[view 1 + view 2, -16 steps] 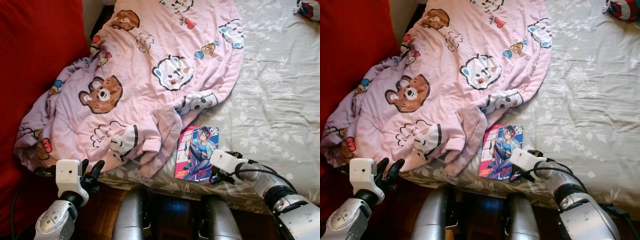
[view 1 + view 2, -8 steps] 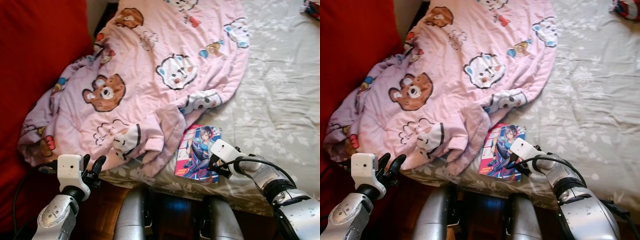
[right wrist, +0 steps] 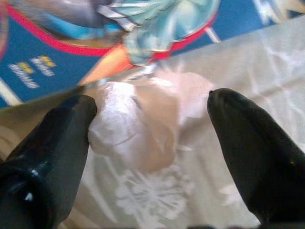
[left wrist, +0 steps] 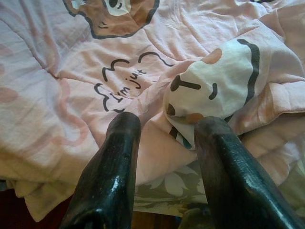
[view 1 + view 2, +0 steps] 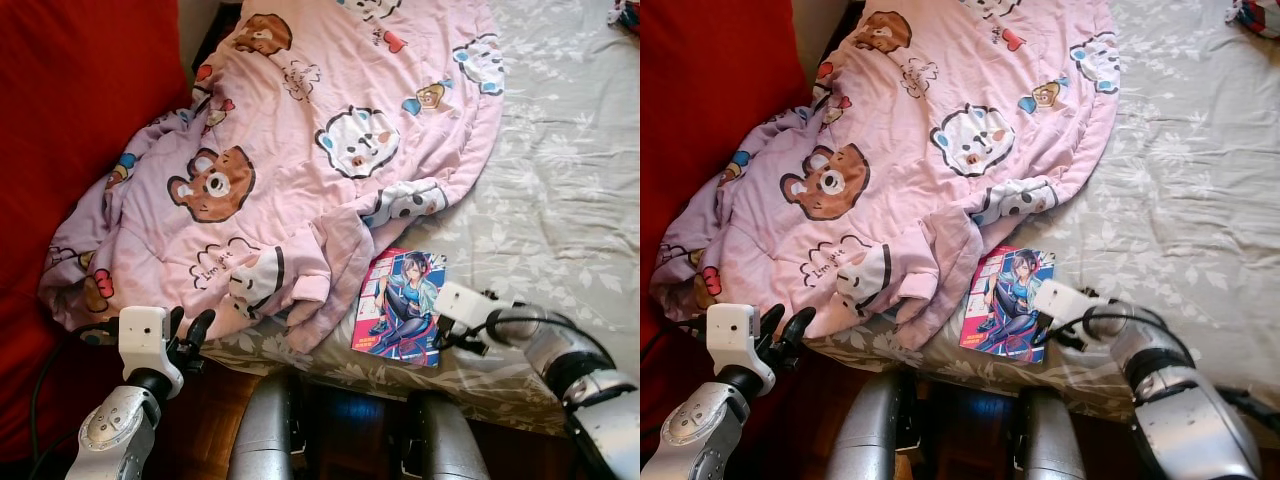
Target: Clean up the room
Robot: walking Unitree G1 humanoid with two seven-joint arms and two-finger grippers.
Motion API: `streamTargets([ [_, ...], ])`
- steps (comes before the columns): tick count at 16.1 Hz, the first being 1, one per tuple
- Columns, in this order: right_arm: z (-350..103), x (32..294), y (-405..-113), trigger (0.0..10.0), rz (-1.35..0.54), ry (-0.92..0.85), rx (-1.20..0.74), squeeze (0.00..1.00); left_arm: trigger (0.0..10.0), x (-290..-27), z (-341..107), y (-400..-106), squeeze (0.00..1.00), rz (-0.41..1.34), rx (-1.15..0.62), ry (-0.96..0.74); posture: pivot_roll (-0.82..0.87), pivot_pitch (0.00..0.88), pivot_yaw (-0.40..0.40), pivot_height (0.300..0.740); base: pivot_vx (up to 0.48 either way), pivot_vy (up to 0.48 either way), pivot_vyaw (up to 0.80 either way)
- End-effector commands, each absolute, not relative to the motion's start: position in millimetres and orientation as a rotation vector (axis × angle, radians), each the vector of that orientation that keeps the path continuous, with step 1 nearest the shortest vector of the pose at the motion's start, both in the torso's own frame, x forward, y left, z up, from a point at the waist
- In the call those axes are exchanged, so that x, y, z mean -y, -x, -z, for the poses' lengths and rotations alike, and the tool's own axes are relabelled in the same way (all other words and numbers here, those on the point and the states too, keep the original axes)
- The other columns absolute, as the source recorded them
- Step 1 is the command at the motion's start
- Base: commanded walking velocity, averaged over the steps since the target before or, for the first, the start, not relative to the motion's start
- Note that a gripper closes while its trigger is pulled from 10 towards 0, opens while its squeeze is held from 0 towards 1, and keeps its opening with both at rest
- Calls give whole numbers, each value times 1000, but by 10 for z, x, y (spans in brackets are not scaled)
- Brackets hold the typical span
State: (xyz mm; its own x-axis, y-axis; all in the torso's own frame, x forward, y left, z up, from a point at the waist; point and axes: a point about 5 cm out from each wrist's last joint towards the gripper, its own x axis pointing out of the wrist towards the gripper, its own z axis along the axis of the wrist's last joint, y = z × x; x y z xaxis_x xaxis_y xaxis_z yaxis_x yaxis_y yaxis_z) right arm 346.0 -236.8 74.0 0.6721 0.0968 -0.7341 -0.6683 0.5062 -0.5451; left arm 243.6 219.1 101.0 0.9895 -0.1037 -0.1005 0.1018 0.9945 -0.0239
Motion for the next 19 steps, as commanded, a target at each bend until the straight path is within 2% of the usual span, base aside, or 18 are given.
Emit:
streamTargets([
  [1, -672, 2402, -3406, 10000, -516, 943, -733, 0, 10000, -2233, -881, -2364, 0, 91, -160, 14, 143, 323, 102, 637, 0, 0, 0],
  [14, -513, 2309, -3325, 10000, -543, 951, -742, 0, 10000, -2223, -884, -2341, 0, 92, -163, 4, 159, 312, 99, 637, 0, 0, 0],
  [15, -513, 2326, -3323, 7255, -533, 970, -742, 0, 10000, -2227, -878, -2336, 0, 90, -164, 5, 159, 312, 99, 637, 0, 0, 0],
  [16, -514, 2330, -3324, 0, -530, 973, -741, 0, 10000, -2234, -874, -2327, 0, 87, -166, 4, 159, 312, 99, 637, 0, 0, 0],
  [19, -509, 2335, -3319, 0, -526, 972, -743, 0, 10000, -2235, -871, -2314, 0, 85, -167, 5, 163, 317, 99, 637, 0, 0, 0],
])
